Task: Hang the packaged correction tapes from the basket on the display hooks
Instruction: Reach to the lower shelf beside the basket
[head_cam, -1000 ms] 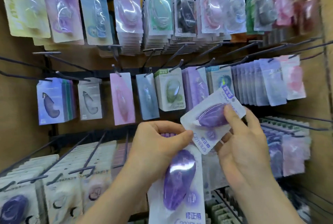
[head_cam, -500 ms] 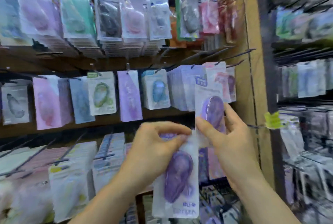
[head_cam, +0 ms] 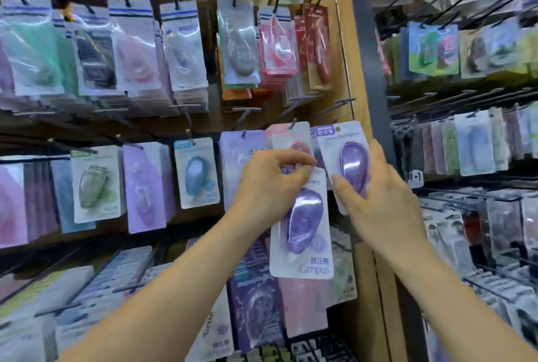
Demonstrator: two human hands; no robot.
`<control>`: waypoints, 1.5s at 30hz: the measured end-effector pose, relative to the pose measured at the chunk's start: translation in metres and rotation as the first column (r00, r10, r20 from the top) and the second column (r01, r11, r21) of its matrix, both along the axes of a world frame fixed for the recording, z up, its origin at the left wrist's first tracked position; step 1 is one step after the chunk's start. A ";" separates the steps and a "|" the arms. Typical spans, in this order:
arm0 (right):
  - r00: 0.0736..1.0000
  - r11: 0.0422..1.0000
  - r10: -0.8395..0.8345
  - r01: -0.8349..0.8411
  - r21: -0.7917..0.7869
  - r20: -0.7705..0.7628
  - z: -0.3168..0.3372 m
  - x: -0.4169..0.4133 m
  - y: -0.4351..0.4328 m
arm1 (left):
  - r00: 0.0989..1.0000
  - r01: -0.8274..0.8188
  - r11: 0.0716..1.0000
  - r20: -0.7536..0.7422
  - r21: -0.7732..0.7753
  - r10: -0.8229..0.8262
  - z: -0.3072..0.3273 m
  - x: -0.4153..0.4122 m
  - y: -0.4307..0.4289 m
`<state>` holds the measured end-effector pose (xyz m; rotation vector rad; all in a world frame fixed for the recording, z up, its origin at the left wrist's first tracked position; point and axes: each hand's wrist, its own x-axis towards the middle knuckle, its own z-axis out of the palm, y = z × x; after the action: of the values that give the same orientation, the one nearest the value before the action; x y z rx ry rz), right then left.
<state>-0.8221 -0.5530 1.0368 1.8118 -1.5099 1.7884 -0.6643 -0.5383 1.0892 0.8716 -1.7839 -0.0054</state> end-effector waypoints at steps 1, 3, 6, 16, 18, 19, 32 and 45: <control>1.000 1.000 -0.003 0.003 -0.007 -0.010 0.006 -0.002 -0.005 | 0.999 -0.033 0.999 0.025 -0.034 0.034 0.006 -0.003 -0.006; 1.000 1.000 -0.005 0.005 -0.009 -0.016 0.017 -0.006 -0.015 | 0.994 -0.084 0.994 0.057 -0.074 0.088 0.017 -0.006 -0.016; 0.995 0.997 -0.070 0.070 0.010 -0.070 0.027 -0.007 -0.026 | 0.979 -0.155 0.981 0.113 -0.114 0.168 0.028 -0.008 -0.027; 0.967 0.977 -0.208 0.213 0.018 -0.149 0.046 -0.008 -0.032 | 0.948 -0.191 0.975 0.238 -0.110 0.212 0.045 -0.019 -0.040; 0.968 0.977 -0.202 0.209 0.035 -0.152 0.046 -0.004 -0.033 | 0.942 -0.201 0.976 0.258 -0.085 0.216 0.046 -0.020 -0.043; 0.965 0.976 -0.206 0.215 0.039 -0.161 0.045 -0.002 -0.033 | 0.942 -0.195 0.978 0.264 -0.074 0.208 0.046 -0.019 -0.044; 0.921 0.948 -0.261 0.301 0.105 -0.289 0.042 0.021 -0.083 | 0.996 -0.044 0.998 0.070 -0.042 0.047 0.039 0.031 -0.022; 0.808 0.911 -0.373 0.413 -0.013 -0.457 0.045 0.016 -0.089 | 0.840 -0.373 0.928 0.422 -0.009 0.342 0.040 0.016 -0.034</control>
<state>-0.8058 -0.6425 1.0814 1.6361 -1.6283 1.0342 -0.6481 -0.5722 1.1289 1.3292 -1.9914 0.3888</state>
